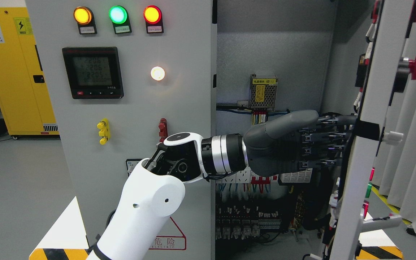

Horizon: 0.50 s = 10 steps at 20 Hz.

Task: Open door with both hands
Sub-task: 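Push the push-button door outward with the left hand, swinging it open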

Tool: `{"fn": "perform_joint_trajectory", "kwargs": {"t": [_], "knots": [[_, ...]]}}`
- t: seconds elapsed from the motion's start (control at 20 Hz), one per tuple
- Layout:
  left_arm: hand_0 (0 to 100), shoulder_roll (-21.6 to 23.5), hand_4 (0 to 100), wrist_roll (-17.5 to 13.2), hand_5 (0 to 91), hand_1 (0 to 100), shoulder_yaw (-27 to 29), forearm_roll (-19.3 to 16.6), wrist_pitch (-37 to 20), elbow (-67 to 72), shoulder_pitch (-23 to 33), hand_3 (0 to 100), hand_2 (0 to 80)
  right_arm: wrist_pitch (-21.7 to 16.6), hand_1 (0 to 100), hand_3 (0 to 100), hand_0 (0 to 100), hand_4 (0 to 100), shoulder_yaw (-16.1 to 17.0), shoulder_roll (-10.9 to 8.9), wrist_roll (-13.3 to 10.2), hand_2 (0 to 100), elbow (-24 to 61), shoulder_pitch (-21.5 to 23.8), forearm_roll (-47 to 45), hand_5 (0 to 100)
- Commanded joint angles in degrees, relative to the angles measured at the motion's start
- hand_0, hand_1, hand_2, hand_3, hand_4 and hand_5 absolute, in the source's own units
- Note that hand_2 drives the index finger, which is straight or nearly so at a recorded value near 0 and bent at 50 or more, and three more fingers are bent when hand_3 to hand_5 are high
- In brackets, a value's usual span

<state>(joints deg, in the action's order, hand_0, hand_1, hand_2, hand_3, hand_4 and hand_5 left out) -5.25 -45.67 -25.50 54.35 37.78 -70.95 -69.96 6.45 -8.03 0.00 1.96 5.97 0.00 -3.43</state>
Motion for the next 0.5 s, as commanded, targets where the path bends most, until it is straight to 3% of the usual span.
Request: {"fn": "perform_joint_trajectory", "kwargs": {"t": [0.0,0.45], "knots": [[12,-3.62,0,1.81,0.0,56,-0.16,0.05,0.18,-2.08,0.09,0,0.0,0.05,50,0,0,0,-0.06,1.41,-0.03,4,0.0,0.62,0.0,0],[12,-4.59,0,2.42,0.0,56,-1.57,0.14,0.27,-5.77,0.53,0,0.0,0.05,50,0,0,0,-0.06,1.32,-0.03,4,-0.09,0.88,0.0,0]]}}
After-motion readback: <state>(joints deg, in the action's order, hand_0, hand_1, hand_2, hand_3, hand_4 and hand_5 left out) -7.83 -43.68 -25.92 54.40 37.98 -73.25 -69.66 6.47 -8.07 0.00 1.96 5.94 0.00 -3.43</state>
